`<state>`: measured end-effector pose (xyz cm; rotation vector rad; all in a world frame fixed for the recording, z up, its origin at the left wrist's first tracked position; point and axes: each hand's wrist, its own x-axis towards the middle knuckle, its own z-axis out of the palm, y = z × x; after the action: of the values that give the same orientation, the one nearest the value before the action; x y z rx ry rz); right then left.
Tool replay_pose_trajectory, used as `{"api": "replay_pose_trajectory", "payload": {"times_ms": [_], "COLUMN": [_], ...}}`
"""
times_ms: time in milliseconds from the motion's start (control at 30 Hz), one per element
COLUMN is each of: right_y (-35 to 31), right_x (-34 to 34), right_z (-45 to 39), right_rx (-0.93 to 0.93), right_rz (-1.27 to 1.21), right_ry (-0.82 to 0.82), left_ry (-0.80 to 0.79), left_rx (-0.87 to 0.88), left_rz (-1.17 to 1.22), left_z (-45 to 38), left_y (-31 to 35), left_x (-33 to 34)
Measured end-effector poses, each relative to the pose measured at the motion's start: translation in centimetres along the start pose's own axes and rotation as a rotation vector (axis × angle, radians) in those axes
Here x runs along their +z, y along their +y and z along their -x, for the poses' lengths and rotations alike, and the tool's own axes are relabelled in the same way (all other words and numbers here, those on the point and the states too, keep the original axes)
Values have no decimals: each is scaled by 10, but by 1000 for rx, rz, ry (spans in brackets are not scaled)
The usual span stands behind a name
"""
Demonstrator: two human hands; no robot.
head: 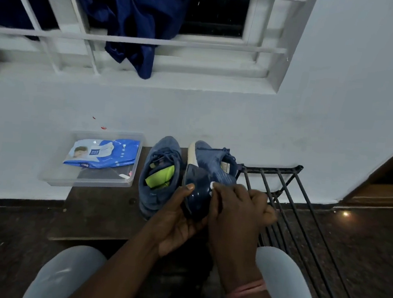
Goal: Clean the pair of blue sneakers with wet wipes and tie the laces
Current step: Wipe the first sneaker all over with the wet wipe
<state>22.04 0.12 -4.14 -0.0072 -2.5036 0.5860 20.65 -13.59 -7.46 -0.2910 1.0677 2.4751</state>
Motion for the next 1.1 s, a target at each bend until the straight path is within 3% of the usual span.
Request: {"api": "replay_pose_trajectory", "payload": {"times_ms": [167,333,567,767,933,1100], "right_y": [-4,-6,-15,-9,-9,-13], "right_x": [6,10,24,35,37,32], "right_z": [-30,-5,-29,-11,-32,-20], "right_rx": [-63,-121,-142,-130,-113,-101], "right_rz": [4,68,-21,-117,-83,-38], "right_ry": [28,-27,88,43,147,67], "left_ry": [24,72,-13,-60,-76,-72], "left_rx": [33,69,61,66,81,91], "left_rz": [41,79,166,175,152,117], "left_z": [-19,-28,-26,-25,-28,-25], "left_y": [14,19,22,17,18,16], "left_x": [-3,-4,-11,-13,-12,-12]}}
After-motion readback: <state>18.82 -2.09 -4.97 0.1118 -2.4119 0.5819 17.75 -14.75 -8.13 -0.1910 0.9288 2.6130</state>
